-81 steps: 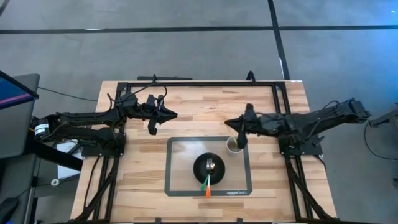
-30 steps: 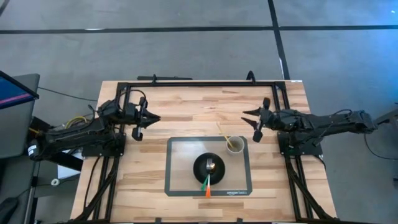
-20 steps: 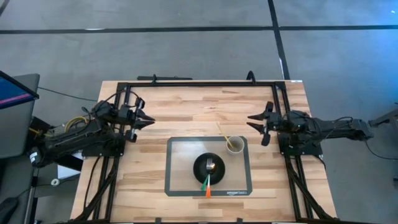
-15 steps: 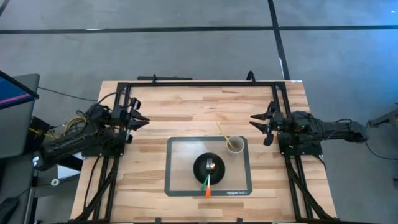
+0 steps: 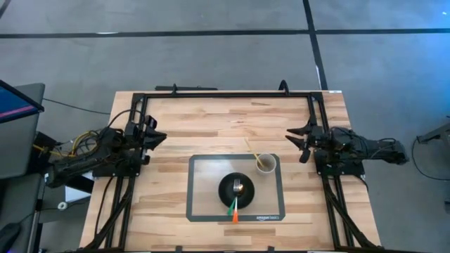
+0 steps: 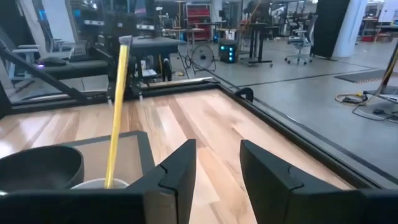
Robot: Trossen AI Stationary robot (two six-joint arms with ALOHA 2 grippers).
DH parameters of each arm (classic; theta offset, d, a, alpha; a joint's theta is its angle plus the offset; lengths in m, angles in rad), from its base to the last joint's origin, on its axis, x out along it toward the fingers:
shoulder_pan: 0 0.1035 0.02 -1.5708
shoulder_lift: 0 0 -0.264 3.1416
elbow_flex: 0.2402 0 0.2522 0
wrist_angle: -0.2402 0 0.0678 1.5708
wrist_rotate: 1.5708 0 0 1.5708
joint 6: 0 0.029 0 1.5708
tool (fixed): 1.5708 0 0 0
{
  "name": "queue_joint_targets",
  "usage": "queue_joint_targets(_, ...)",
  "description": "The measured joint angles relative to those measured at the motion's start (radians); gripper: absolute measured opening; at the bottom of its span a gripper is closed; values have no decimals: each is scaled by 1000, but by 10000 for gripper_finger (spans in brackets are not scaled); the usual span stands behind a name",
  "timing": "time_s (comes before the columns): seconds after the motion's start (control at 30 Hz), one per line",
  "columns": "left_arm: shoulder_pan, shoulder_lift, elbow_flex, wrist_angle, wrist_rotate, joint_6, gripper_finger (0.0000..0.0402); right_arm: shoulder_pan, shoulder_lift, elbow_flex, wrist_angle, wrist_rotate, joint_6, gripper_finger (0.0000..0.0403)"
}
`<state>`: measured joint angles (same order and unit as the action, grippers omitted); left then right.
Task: Pick & Place Utensil
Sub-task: Return to Home Position
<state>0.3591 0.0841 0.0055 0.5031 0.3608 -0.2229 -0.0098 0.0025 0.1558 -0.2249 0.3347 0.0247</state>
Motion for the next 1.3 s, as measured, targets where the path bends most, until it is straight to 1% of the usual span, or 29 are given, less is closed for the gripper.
queue_joint_targets(0.07, -48, 3, 0, -14, -55, 8, 40, 0, 0, 1, -4, 7, 6, 118)
queue_joint_targets(0.23, -169, 15, 0, -81, -244, 89, 40, 2, 0, 1, -21, 7, 3, 118)
queue_joint_targets(0.33, -225, 16, 0, -110, -311, 135, 40, 2, 0, 1, -34, 7, 3, 118)
queue_joint_targets(0.4, -250, 16, 0, -147, -335, 183, 40, 2, 0, 1, -31, 7, 3, 118)
queue_joint_targets(0.5, -259, 15, 0, -239, -336, 247, 40, 2, 0, 1, -30, 7, 3, 118)
queue_joint_targets(0.6, -255, 16, 0, -337, -335, 235, 40, 2, 0, 1, -30, 7, 3, 118)
queue_joint_targets(0.73, -255, 15, 0, -332, -309, 242, 40, 2, 0, 1, -30, 6, 27, 118)
queue_joint_targets(0.83, -255, 15, 0, -341, -308, 242, 40, 2, 0, 1, -29, 6, 54, 118)
queue_joint_targets(0.93, -255, 16, 0, -350, -308, 203, 40, 2, 0, 1, -26, 6, 79, 118)
queue_joint_targets(1.03, -255, 16, 0, -348, -308, 162, 40, 2, 0, 1, -27, 7, 81, 118)
queue_joint_targets(1.3, -255, 16, 0, -346, -312, 162, 40, 2, 0, 1, -51, 6, 81, 118)
